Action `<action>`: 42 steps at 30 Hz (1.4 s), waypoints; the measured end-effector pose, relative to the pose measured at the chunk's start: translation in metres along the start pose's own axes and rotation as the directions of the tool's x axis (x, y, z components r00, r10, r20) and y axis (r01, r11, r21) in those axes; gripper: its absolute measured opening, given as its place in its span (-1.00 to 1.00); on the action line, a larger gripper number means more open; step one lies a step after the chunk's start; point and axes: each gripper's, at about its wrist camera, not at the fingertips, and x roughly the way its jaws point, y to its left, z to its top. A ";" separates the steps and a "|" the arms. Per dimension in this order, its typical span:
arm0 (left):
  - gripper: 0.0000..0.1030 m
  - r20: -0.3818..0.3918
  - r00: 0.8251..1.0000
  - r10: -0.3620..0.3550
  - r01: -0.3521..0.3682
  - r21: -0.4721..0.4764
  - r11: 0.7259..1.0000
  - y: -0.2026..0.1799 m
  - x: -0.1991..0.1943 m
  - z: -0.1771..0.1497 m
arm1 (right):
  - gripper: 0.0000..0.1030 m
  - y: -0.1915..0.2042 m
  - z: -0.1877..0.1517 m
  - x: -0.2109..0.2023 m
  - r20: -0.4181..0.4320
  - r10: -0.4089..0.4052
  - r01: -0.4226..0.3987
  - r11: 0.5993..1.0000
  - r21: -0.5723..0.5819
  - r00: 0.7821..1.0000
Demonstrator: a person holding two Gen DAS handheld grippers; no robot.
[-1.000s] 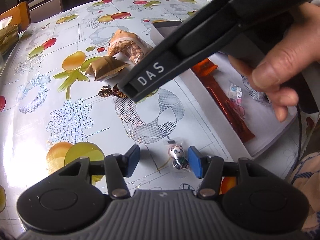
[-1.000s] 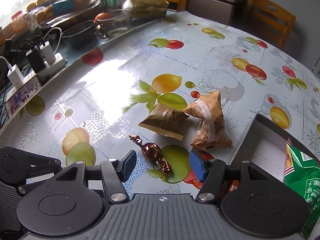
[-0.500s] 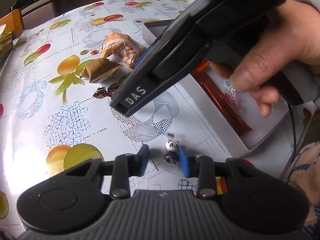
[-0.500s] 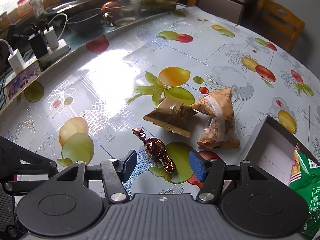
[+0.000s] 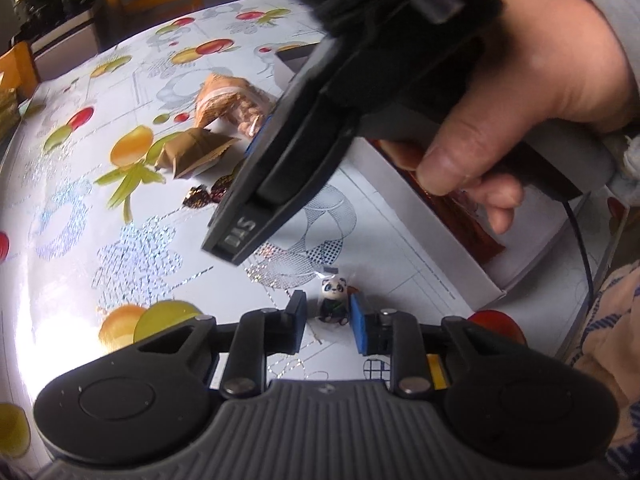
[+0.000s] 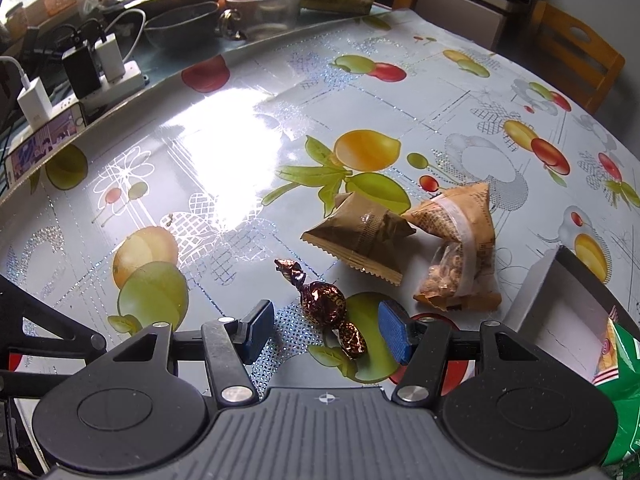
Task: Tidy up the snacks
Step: 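Close the right gripper on the foil chocolate while the left gripper closes on the panda candy, then lift the foil chocolate with the right gripper while the left gripper carries the panda candy toward the box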
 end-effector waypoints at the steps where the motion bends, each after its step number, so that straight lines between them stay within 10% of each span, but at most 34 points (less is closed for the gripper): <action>1: -0.56 0.001 1.000 -0.002 0.002 0.008 1.000 -0.001 0.000 0.000 | 0.13 0.000 0.000 0.001 0.000 0.000 0.000 1.000 -0.003 1.000; 18: -0.72 -0.001 1.000 -0.023 0.023 -0.013 1.000 0.006 0.002 0.002 | -0.47 0.003 0.003 0.002 0.013 0.010 -0.010 1.000 -0.007 1.000; 42: -0.80 0.024 1.000 0.019 -0.018 -0.065 0.998 0.020 -0.011 0.002 | -0.52 -0.007 0.004 -0.025 0.057 0.020 -0.027 0.992 0.126 0.998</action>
